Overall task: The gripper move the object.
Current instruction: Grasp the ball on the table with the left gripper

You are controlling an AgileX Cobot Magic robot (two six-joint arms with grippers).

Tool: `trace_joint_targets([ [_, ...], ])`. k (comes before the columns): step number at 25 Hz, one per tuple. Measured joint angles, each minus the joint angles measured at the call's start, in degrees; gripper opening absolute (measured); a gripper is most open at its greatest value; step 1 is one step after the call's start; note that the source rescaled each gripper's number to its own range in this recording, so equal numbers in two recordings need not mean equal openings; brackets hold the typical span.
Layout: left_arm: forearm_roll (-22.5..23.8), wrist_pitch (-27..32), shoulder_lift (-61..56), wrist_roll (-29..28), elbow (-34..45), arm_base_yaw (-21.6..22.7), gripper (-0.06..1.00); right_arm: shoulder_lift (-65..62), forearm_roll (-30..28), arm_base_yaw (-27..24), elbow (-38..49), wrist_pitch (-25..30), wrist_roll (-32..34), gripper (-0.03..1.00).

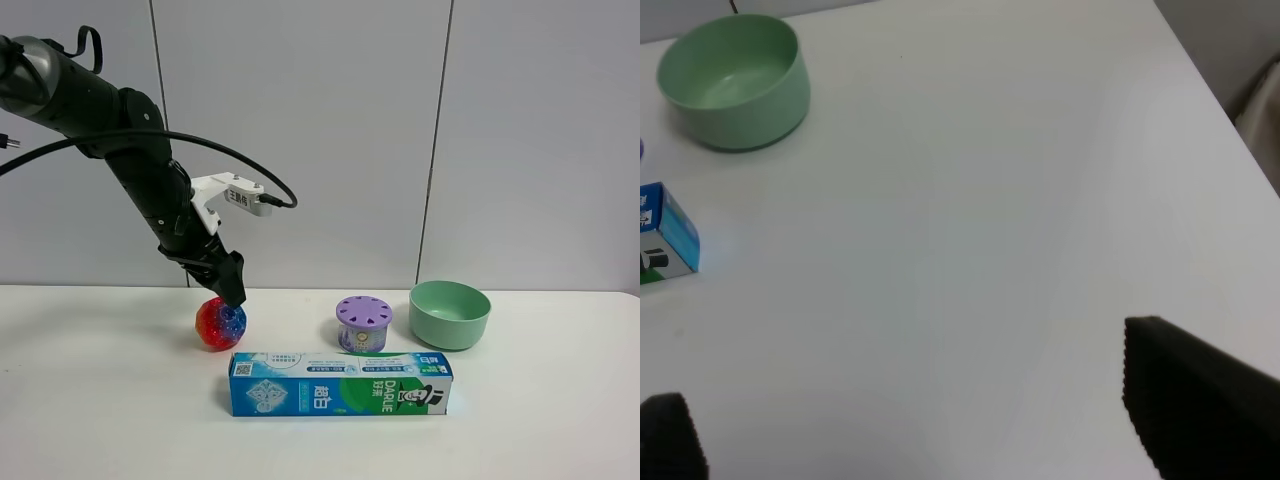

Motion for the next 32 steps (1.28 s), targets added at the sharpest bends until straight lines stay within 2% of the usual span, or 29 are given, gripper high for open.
trace_joint_targets([
  [10, 0.61, 0.23, 5.98, 0.06, -3.13, -0.88, 1.0, 0.0, 0.0, 0.0, 0.0, 0.0, 0.0, 1.0],
  [19, 3.99, -0.7, 7.41, 0.17, -3.2, -0.88, 1.0, 0.0, 0.0, 0.0, 0.0, 0.0, 0.0, 1.0],
  [29, 4.3, -1.96, 9.81, 0.17, -3.24, -0.88, 1.0, 0.0, 0.0, 0.0, 0.0, 0.0, 0.0, 1.0],
  [32, 4.3, -2.61, 9.86, 0.17, -3.24, -0.88, 0.91, 0.0, 0.0, 0.0, 0.0, 0.0, 0.0, 1.0],
])
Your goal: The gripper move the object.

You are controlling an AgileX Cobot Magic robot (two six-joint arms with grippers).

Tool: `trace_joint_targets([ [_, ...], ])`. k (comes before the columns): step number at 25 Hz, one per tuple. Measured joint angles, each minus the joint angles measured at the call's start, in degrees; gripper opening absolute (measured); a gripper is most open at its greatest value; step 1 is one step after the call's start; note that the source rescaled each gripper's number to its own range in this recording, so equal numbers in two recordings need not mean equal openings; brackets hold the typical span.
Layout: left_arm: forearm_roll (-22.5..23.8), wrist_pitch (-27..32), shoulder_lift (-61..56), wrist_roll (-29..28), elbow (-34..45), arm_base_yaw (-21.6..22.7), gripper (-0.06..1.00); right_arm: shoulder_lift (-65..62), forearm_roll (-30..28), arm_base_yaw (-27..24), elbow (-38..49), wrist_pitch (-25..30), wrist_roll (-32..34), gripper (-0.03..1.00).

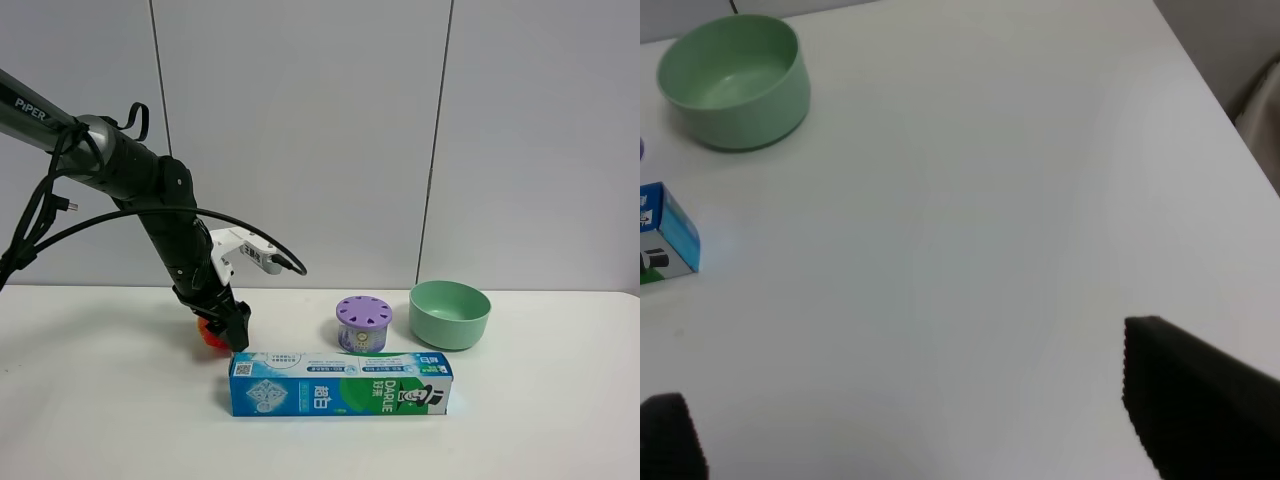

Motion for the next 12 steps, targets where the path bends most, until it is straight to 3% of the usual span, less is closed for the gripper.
trace_joint_targets([
  [1, 0.01, -0.19, 0.0, 0.0, 0.0, 0.0, 0.81, 0.0, 0.0, 0.0, 0.0, 0.0, 0.0, 1.0],
  [3, 0.01, -0.17, 0.0, 0.07, 0.0, 0.0, 0.51, 0.0, 0.0, 0.0, 0.0, 0.0, 0.0, 1.0],
  [5, 0.06, -0.11, 0.0, 0.14, 0.0, 0.0, 0.06, 0.0, 0.0, 0.0, 0.0, 0.0, 0.0, 1.0],
  [6, 0.06, 0.09, 0.0, 0.19, 0.0, 0.0, 0.0, 0.0, 0.0, 0.0, 0.0, 0.0, 0.0, 1.0],
  [12, 0.38, 2.56, -2.24, 0.19, -0.16, -1.58, 0.01, 0.0, 0.0, 0.0, 0.0, 0.0, 0.0, 1.0],
])
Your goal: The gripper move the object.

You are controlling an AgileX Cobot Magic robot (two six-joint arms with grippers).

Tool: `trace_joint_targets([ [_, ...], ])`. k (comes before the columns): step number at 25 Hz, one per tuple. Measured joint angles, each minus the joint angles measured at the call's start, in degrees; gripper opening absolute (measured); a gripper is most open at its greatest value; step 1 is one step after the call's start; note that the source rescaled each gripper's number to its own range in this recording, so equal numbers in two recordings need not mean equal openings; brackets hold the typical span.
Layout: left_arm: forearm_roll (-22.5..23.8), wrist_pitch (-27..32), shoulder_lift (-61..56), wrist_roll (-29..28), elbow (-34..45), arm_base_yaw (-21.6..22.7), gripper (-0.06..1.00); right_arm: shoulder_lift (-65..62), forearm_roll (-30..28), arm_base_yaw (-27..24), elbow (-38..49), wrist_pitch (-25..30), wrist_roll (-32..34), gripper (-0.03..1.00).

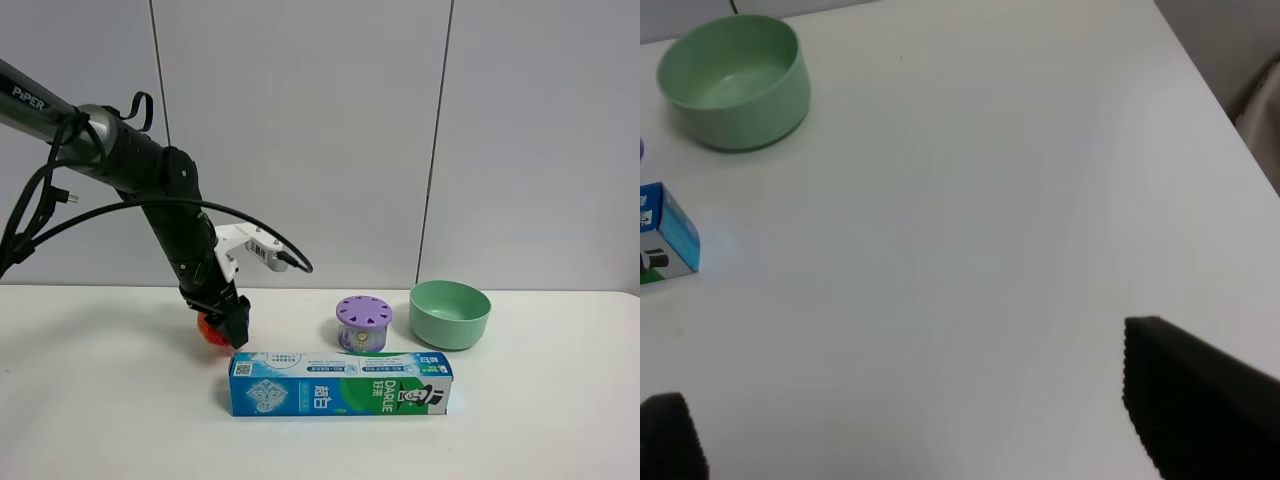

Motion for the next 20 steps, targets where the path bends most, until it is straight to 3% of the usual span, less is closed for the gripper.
trace_joint_targets([
  [11, 0.18, -0.84, -7.63, -0.05, -17.83, -9.51, 0.01, 0.0, 0.0, 0.0, 0.0, -0.05, 0.0, 1.0],
  [20, -6.6, -18.03, -4.62, -0.05, -21.11, -16.65, 0.01, 0.0, 0.0, 0.0, 0.0, -0.05, 0.0, 1.0],
])
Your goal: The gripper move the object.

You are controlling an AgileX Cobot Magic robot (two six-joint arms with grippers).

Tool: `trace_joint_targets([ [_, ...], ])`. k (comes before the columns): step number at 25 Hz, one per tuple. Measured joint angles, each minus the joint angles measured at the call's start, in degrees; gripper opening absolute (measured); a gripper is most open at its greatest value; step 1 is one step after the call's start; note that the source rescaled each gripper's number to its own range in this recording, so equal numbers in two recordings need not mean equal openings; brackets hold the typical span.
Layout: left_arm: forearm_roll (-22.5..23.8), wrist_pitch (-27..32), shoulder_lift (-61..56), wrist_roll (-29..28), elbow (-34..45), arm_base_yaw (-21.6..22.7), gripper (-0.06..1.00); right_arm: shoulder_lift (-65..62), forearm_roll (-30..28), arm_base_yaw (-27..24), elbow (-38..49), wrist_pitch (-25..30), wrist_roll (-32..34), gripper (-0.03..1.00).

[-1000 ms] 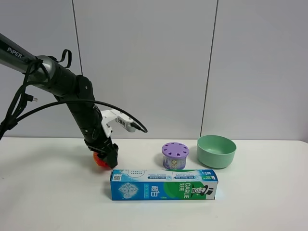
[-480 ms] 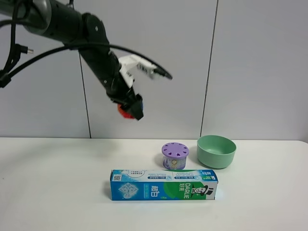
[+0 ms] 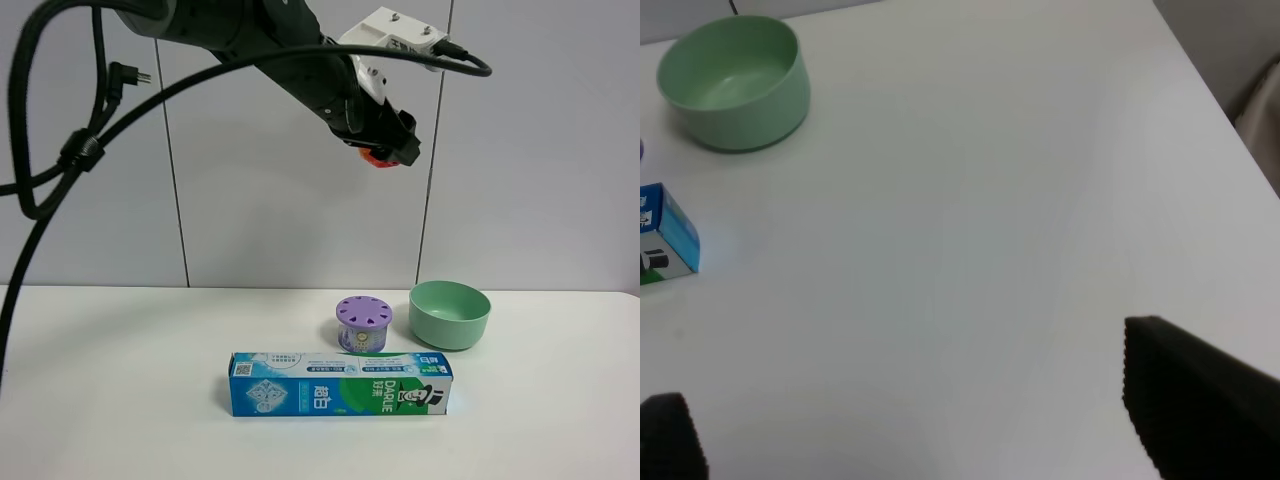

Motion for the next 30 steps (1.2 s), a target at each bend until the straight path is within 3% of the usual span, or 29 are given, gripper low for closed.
trace_joint_targets([
  [4, -4.48, -4.56, 3.43, 0.0, -0.76, -0.78, 0.01, 0.0, 0.0, 0.0, 0.0, -0.11, 0.0, 1.0],
  [12, -9.73, -6.48, 10.48, 0.0, -6.23, -3.32, 0.01, 0.0, 0.0, 0.0, 0.0, -0.11, 0.0, 1.0],
  [20, -10.5, -7.73, 14.98, 0.05, -6.64, -5.91, 0.01, 0.0, 0.0, 0.0, 0.0, -0.11, 0.0, 1.0],
  [30, -11.4, -14.97, 19.64, -0.01, -6.64, -6.13, 0.01, 0.0, 0.0, 0.0, 0.0, -0.11, 0.0, 1.0],
])
